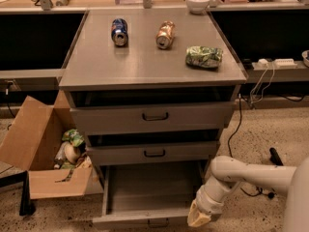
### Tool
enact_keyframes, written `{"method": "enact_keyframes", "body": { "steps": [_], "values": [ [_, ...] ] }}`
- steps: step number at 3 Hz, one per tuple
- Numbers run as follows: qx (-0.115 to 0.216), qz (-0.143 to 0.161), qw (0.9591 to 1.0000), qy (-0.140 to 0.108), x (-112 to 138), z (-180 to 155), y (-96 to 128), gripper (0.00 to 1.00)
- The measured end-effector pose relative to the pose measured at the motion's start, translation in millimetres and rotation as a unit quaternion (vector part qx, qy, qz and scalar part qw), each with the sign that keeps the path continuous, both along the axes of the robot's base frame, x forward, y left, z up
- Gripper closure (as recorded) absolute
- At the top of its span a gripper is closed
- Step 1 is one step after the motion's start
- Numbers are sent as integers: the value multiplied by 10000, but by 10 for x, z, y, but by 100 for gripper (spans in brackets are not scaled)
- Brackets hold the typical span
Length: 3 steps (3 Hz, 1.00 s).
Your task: Close bottom drawer
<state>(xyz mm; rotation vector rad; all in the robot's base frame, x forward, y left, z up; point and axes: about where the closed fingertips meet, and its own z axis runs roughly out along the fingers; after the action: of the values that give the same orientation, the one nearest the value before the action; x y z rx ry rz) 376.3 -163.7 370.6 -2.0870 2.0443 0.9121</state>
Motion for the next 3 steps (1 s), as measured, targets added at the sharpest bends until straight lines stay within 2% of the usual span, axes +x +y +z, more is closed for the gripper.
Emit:
{"method": "enact_keyframes", "body": {
  "steps": [1,3],
  "values": [
    [86,-5,9999,132,30,-230,-16,100],
    [-1,100,9998,180,69,-1089,-57,100]
  ]
}}
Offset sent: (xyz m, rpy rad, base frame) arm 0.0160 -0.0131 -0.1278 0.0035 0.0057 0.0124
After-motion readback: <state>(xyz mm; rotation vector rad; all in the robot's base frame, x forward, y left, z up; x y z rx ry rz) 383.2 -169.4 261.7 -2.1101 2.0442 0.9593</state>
